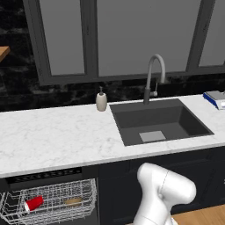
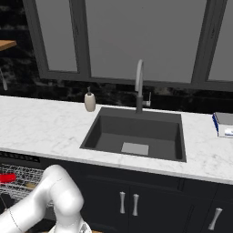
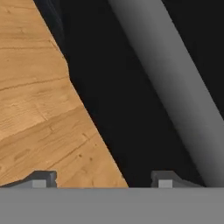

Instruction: Pick up the cup and bowl from the counter, place them in the dishwasher, and close the dishwasher door.

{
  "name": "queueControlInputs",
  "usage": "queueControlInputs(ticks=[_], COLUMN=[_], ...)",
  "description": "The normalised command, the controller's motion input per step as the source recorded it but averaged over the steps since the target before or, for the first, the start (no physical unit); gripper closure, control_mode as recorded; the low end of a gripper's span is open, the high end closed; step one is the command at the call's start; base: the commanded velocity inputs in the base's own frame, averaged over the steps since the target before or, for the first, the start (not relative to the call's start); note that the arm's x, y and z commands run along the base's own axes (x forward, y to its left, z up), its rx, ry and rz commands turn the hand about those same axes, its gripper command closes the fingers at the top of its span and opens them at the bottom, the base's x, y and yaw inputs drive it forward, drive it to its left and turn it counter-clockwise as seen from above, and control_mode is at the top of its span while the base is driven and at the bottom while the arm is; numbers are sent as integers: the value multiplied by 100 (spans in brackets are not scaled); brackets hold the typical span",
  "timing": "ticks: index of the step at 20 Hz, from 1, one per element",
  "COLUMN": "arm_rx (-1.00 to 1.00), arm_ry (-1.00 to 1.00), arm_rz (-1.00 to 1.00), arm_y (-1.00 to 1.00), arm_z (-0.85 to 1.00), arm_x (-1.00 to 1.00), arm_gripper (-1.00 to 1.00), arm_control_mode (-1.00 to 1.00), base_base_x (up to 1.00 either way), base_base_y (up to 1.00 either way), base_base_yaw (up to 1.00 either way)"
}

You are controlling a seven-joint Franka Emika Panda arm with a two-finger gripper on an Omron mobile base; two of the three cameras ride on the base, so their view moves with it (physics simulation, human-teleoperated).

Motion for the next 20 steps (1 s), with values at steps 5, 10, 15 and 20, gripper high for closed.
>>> queueControlInputs(ticks=[5, 10, 15, 20], arm_rx=[-39, -31, -28, -23], arm_ry=[-83, -66, -56, -49], arm_rz=[2, 0, 0, 0], arm_y=[-13, -16, -12, -6], arm_z=[-100, -100, -100, -100], arm_x=[100, 100, 100, 100], arm_gripper=[-100, -100, -100, -100], arm_control_mode=[-100, -100, -100, -100], base_base_x=[0, 0, 0, 0], base_base_y=[0, 0, 0, 0], base_base_yaw=[0, 0, 0, 0])
